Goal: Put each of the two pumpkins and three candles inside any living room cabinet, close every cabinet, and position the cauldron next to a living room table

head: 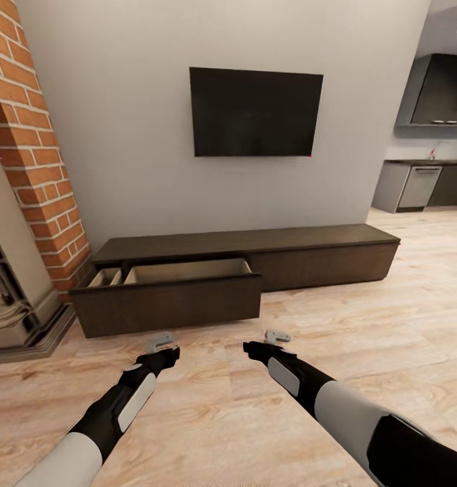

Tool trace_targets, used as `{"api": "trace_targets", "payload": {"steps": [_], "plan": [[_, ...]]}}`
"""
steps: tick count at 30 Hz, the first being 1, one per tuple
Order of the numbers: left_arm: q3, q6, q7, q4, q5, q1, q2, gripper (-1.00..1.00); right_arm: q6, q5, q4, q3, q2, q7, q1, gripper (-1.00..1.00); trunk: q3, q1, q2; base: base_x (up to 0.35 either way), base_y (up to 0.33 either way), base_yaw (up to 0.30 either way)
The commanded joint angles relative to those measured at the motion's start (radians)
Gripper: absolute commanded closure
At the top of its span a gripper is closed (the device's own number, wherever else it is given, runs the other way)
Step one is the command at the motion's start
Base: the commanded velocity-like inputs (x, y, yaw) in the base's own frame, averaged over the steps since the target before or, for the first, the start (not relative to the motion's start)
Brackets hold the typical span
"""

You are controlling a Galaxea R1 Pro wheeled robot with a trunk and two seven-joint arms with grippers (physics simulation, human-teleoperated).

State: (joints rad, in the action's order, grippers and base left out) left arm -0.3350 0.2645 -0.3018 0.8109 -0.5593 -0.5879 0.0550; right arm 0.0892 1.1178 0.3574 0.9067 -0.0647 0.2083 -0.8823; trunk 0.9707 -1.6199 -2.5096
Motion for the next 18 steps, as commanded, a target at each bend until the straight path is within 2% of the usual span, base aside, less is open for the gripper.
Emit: {"api": "trace_targets", "payload": {"steps": [1,5,6,10,13,18], "plan": [[-0.006,-0.002,-0.009,0.003,-0.009,0.006,0.002,-1.0,0.0,0.004,0.002,0.007,0.0,0.007,-0.001,-1.0,0.004,0.0,-0.001,0.0,0.0,-0.266],[-0.002,-0.031,-0.002,0.002,-0.004,0.023,0.005,-1.0,-0.038,0.001,0.002,0.007,0.0,0.006,0.002,-1.0,0.016,-0.002,-0.002,0.0,0.0,-0.252],[0.001,-0.043,-0.001,0.009,-0.004,0.027,0.013,-1.0,-0.047,0.0,0.002,0.008,0.0,0.005,0.003,-1.0,0.019,-0.002,-0.002,0.0,0.0,-0.183],[0.002,-0.06,0.004,0.069,-0.018,0.034,0.079,-1.0,-0.059,-0.002,0.003,0.009,0.0,0.006,0.003,-1.0,0.033,-0.004,-0.003,0.0,0.0,-0.063],[0.001,-0.059,0.013,0.095,-0.02,0.038,0.093,-1.0,-0.061,-0.003,0.003,0.011,0.0,0.008,0.003,-1.0,0.044,-0.006,-0.004,0.0,0.0,0.132],[0.002,-0.058,0.018,0.128,-0.02,0.05,0.103,-1.0,-0.06,-0.033,0.003,0.011,0.0,0.019,0.003,-1.0,0.062,-0.008,-0.005,0.0,0.0,0.251]]}}
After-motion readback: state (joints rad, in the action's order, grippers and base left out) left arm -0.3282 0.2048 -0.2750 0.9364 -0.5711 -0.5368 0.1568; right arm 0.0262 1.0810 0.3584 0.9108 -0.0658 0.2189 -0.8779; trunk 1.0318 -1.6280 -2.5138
